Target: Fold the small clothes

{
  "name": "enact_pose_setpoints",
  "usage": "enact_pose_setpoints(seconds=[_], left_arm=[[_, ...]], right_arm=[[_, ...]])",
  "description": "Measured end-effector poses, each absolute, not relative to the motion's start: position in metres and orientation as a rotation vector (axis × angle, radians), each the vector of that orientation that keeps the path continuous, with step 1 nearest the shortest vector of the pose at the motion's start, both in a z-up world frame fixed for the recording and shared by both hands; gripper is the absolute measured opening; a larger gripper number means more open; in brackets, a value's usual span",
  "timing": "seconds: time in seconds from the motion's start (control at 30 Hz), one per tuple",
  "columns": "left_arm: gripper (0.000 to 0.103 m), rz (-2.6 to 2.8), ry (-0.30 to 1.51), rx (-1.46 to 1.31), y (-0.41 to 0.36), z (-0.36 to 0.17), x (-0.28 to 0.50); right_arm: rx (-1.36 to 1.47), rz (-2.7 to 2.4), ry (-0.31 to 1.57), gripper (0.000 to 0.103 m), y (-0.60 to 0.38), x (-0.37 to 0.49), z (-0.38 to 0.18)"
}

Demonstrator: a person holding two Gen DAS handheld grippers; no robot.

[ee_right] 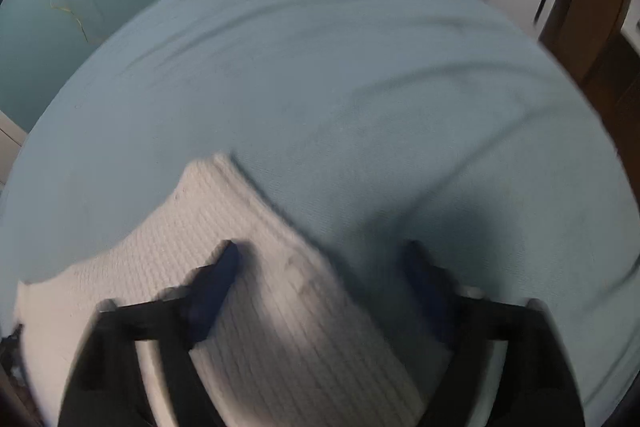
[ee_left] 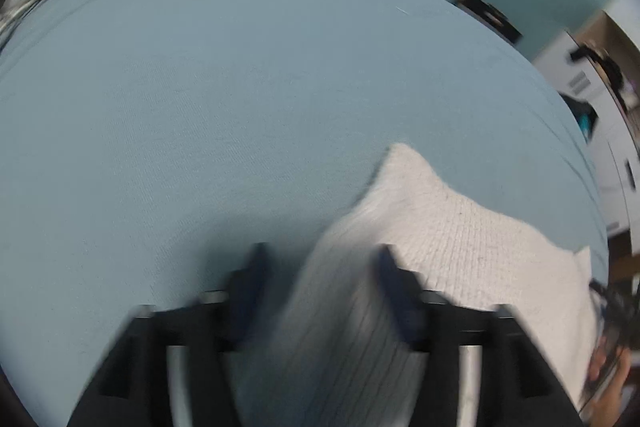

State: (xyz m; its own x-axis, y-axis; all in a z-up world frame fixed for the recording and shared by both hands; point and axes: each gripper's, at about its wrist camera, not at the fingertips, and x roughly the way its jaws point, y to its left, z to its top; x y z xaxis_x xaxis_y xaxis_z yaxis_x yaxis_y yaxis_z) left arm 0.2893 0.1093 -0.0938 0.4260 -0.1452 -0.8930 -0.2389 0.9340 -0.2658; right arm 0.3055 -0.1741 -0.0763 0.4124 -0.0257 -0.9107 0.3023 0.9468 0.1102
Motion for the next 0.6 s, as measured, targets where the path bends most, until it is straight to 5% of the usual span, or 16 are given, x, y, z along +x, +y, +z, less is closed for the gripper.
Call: enact_pose_setpoints(seconds=[0.1,0.33,0.6], left_arm=[[0.086,0.085,1.038,-0.303,0.106,-0.051,0.266],[0.088,0.099,1.048,0.068,0.042,0.020,0.180],[0.089,0.002,1.221,-0.012,-0.003,-0.006,0.112]], right_arm=[[0.242,-0.163,1.051,0.083,-0.173,0.274,-0.044],[0.234,0.013,1.115,0.083,-0.153,0.165,0.014],[0.149,-0.028,1.035,0.083,-0.138,0.061,0.024]])
